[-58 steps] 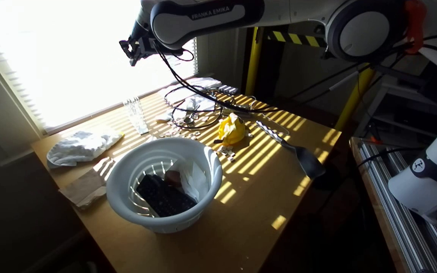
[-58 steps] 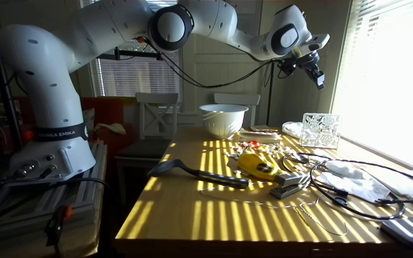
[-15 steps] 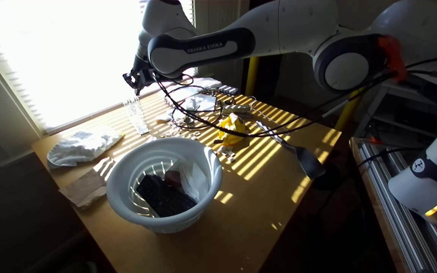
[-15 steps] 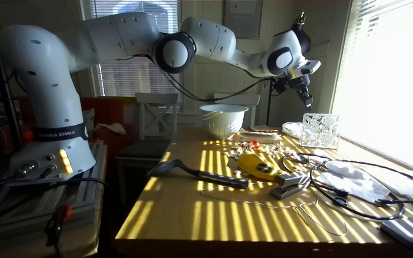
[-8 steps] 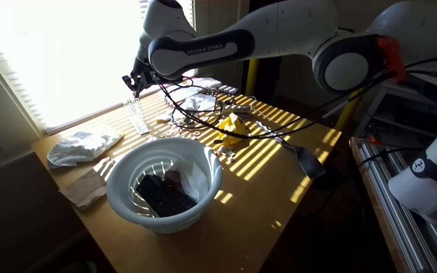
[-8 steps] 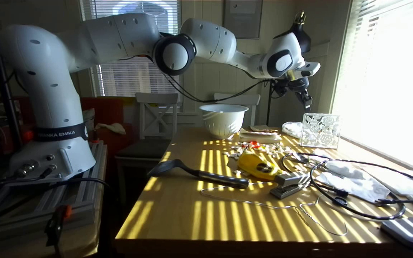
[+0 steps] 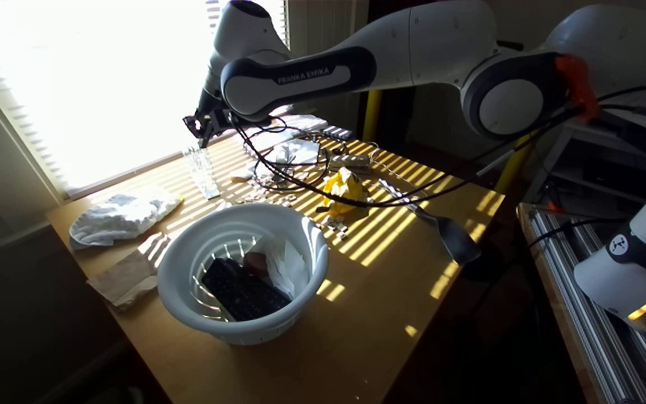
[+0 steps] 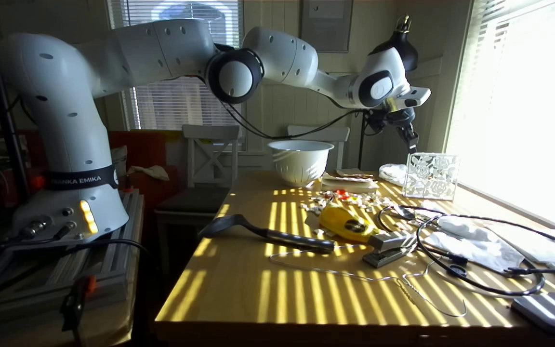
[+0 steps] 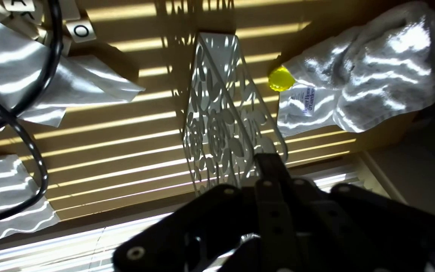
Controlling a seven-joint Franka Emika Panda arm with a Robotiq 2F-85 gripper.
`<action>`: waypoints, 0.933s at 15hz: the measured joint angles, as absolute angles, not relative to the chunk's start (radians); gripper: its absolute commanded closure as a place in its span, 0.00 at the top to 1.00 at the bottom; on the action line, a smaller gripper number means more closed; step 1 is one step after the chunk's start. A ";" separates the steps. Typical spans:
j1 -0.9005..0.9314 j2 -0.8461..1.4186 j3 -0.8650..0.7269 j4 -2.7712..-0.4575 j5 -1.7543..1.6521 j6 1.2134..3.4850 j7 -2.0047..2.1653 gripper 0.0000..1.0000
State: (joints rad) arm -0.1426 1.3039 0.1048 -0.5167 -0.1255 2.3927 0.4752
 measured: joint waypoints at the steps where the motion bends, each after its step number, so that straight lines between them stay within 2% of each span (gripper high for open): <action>1: -0.143 1.305 0.105 -0.517 -0.126 2.393 0.477 0.00; 14: -0.128 1.305 0.033 -0.516 -0.129 2.322 0.594 0.00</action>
State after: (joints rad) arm -0.1277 1.3054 0.0327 -0.5164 -0.1290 2.3216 0.5938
